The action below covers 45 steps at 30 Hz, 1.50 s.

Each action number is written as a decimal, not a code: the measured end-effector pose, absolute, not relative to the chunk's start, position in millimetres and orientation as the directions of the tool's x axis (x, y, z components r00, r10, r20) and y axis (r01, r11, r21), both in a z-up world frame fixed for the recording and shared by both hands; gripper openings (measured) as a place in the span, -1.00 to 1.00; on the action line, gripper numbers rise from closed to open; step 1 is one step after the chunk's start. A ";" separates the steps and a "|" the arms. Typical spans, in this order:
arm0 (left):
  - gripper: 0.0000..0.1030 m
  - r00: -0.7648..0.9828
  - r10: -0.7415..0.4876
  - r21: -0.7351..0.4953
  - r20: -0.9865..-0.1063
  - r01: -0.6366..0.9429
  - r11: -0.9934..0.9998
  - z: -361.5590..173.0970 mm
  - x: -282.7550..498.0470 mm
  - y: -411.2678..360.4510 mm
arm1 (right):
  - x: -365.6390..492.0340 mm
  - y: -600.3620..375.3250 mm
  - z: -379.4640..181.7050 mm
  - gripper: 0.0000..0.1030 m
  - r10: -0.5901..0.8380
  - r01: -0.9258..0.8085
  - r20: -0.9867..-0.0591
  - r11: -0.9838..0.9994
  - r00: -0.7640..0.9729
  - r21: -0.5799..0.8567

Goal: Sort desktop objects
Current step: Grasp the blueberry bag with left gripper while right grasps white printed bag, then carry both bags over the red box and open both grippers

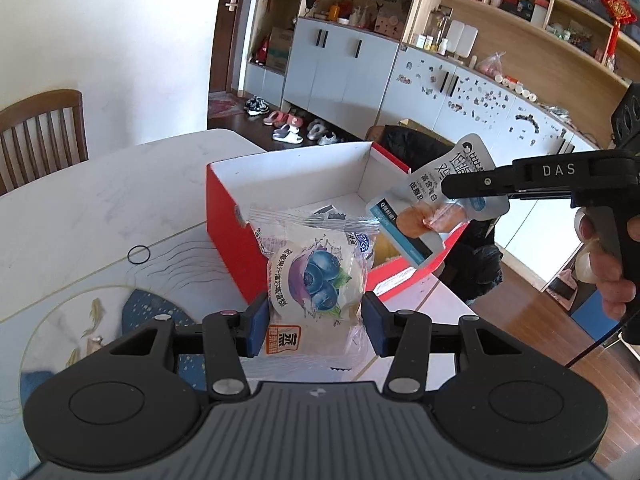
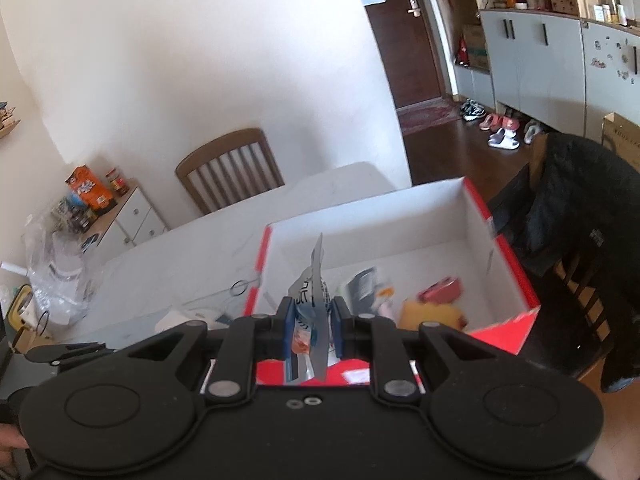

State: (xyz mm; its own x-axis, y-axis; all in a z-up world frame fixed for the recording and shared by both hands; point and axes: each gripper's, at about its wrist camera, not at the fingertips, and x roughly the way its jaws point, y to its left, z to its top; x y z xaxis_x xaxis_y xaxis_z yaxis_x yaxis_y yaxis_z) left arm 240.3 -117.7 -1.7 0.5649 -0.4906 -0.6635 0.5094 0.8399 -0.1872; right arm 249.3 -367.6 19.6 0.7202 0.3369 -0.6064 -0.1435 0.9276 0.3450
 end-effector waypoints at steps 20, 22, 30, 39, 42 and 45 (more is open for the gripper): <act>-0.07 0.579 -0.344 -0.039 -0.739 0.473 0.880 -9.9 309.3 -200.3 | 308.5 -418.4 -14.7 -0.65 0.271 -0.087 -0.667 0.951 0.694 0.296; -0.07 0.569 -0.345 -0.050 -0.746 0.469 0.882 -11.2 318.3 -205.2 | 314.9 -421.3 -18.1 -0.65 0.269 -0.086 -0.675 0.952 0.687 0.292; -0.07 0.562 -0.249 0.014 -0.788 0.421 0.907 -31.1 354.1 -222.0 | 341.5 -419.3 -33.2 -0.65 0.267 -0.093 -0.703 0.956 0.659 0.277; -0.07 0.543 -0.170 0.078 -0.823 0.404 0.911 -48.3 380.8 -235.7 | 371.0 -415.7 -46.5 -0.65 0.278 -0.081 -0.734 0.953 0.619 0.292; -0.07 0.535 -0.163 0.083 -0.829 0.405 0.911 -51.2 387.3 -239.4 | 377.5 -412.9 -50.7 -0.65 0.283 -0.077 -0.740 0.951 0.610 0.300; -0.07 0.535 -0.141 0.109 -0.833 0.407 0.907 -55.3 394.0 -244.6 | 385.6 -410.4 -56.4 -0.65 0.280 -0.072 -0.751 0.952 0.599 0.297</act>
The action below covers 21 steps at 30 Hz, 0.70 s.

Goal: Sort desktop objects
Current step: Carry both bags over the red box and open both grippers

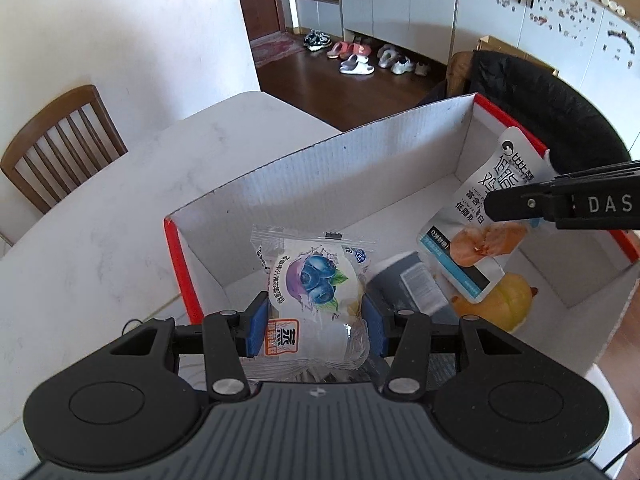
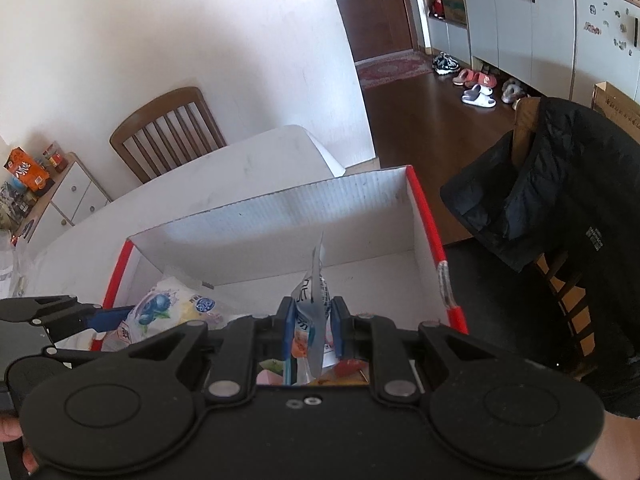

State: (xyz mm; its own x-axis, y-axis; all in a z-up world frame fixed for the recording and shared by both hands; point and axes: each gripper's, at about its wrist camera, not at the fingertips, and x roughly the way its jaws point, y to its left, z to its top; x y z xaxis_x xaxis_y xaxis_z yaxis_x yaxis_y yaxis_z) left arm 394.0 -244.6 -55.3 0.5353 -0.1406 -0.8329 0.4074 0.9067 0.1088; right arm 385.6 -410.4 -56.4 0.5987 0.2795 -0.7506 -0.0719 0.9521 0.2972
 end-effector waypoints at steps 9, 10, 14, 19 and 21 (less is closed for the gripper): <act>-0.07 0.486 -0.133 0.122 -0.864 0.458 0.880 -71.3 395.1 -260.0 | 389.5 -394.5 -73.0 -0.66 0.282 -0.101 -0.787 0.957 0.548 0.273; -0.06 0.482 -0.134 0.125 -0.866 0.468 0.875 -72.9 393.6 -262.2 | 388.7 -392.7 -74.8 -0.66 0.280 -0.104 -0.791 0.958 0.544 0.267; -0.05 0.472 -0.132 0.130 -0.872 0.482 0.867 -77.6 389.5 -263.9 | 386.7 -390.8 -74.5 -0.66 0.276 -0.121 -0.793 0.960 0.544 0.251; 0.04 0.453 -0.160 0.074 -0.877 0.457 0.886 -74.8 394.0 -253.5 | 388.8 -390.3 -73.4 -0.50 0.252 -0.130 -0.804 0.968 0.539 0.216; 0.14 0.448 -0.174 0.050 -0.877 0.445 0.894 -73.8 394.3 -248.8 | 388.1 -391.9 -73.6 -0.46 0.242 -0.129 -0.809 0.970 0.536 0.205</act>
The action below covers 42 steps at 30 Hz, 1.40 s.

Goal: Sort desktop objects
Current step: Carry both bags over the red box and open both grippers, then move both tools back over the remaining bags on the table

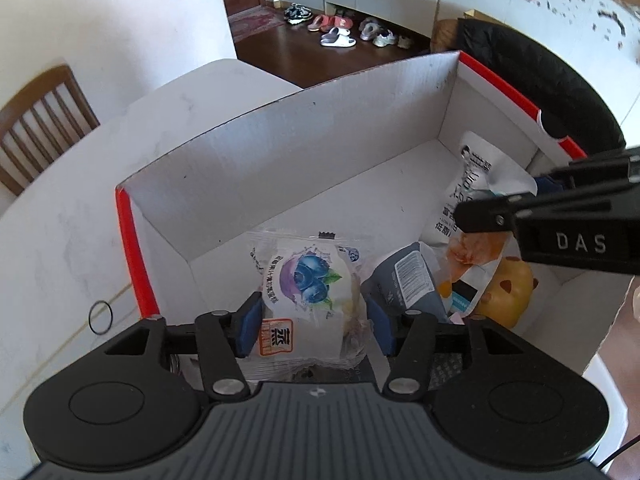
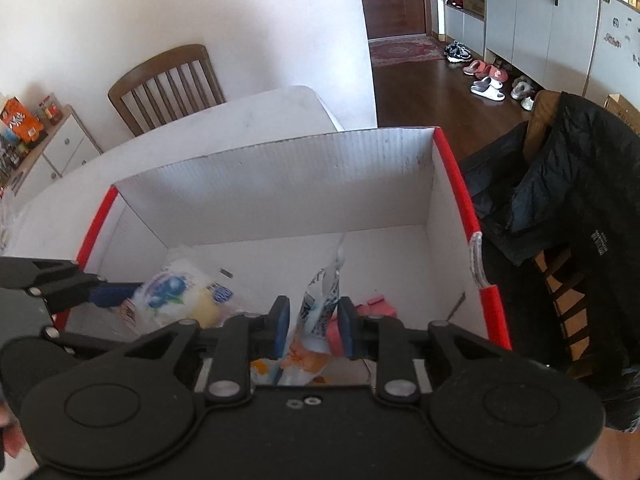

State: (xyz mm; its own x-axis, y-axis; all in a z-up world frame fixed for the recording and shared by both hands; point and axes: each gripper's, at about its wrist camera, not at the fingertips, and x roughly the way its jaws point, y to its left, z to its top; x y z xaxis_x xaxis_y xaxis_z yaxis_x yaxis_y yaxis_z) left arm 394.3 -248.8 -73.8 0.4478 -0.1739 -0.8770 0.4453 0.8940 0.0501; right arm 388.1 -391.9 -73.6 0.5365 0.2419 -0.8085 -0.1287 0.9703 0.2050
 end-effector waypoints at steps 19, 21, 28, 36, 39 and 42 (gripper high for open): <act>0.41 0.485 -0.303 -0.076 -0.820 0.432 0.899 -40.3 373.4 -231.6 | 351.9 -397.5 -44.2 0.36 0.271 -0.270 -0.770 0.954 0.577 0.133; 0.41 0.486 -0.315 -0.092 -0.815 0.428 0.899 -37.5 370.0 -228.1 | 347.4 -398.3 -40.6 0.39 0.290 -0.280 -0.762 0.948 0.579 0.148; 0.41 0.501 -0.351 -0.132 -0.791 0.419 0.898 -24.9 351.7 -217.2 | 330.7 -396.5 -29.2 0.44 0.337 -0.316 -0.740 0.932 0.582 0.176; 0.41 0.561 -0.361 -0.124 -0.745 0.415 0.901 -10.9 324.6 -208.3 | 311.4 -391.1 -18.4 0.53 0.361 -0.343 -0.717 0.922 0.596 0.179; 0.41 0.583 -0.367 -0.114 -0.725 0.423 0.899 -6.1 313.3 -204.7 | 301.7 -387.0 -16.2 0.55 0.369 -0.356 -0.711 0.918 0.599 0.177; 0.41 0.592 -0.379 -0.115 -0.711 0.433 0.894 -3.9 302.9 -199.6 | 292.6 -383.5 -15.3 0.56 0.371 -0.351 -0.706 0.918 0.603 0.183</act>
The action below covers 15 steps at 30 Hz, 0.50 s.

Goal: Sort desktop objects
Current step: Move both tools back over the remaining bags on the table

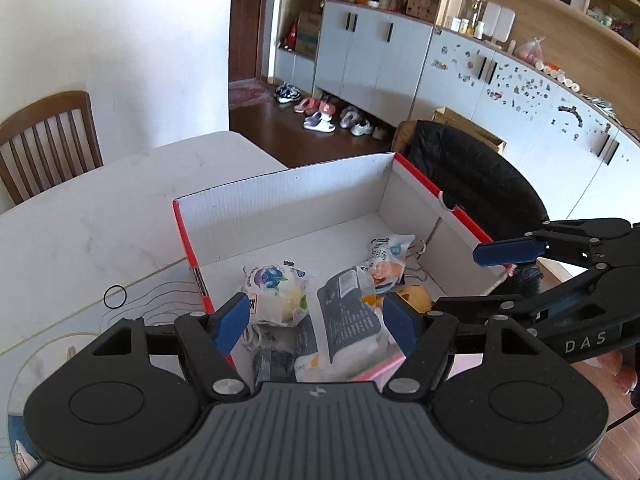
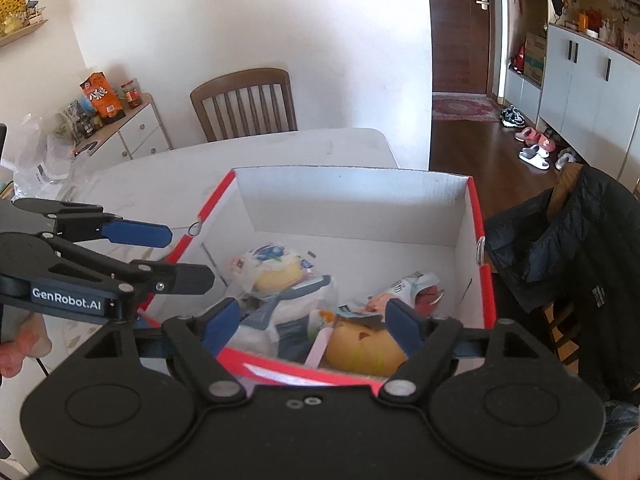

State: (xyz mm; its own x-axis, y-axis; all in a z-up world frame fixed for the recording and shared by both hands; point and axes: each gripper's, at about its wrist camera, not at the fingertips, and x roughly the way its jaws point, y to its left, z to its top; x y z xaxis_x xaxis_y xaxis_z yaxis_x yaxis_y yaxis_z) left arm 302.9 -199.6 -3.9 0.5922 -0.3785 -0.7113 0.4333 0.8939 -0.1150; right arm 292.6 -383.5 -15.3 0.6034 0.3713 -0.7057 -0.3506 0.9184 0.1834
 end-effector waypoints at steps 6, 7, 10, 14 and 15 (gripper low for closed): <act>0.41 0.593 -0.396 -0.142 -0.701 0.428 0.892 -2.6 286.2 -179.3 | 278.6 -373.2 -13.3 0.63 0.377 -0.344 -0.700 0.918 0.606 0.197; 0.41 0.593 -0.398 -0.147 -0.700 0.426 0.893 -3.0 284.0 -174.7 | 276.5 -370.9 -13.0 0.64 0.377 -0.345 -0.699 0.918 0.607 0.196; 0.42 0.594 -0.402 -0.163 -0.697 0.414 0.895 -4.4 276.9 -159.8 | 269.8 -363.8 -11.5 0.67 0.387 -0.347 -0.690 0.915 0.612 0.206; 0.54 0.605 -0.399 -0.170 -0.690 0.400 0.900 -3.8 266.0 -136.2 | 262.4 -349.9 -9.2 0.71 0.410 -0.365 -0.673 0.905 0.616 0.217; 0.54 0.609 -0.396 -0.167 -0.687 0.398 0.902 -3.2 263.3 -130.3 | 260.3 -346.1 -8.6 0.74 0.418 -0.373 -0.667 0.902 0.617 0.219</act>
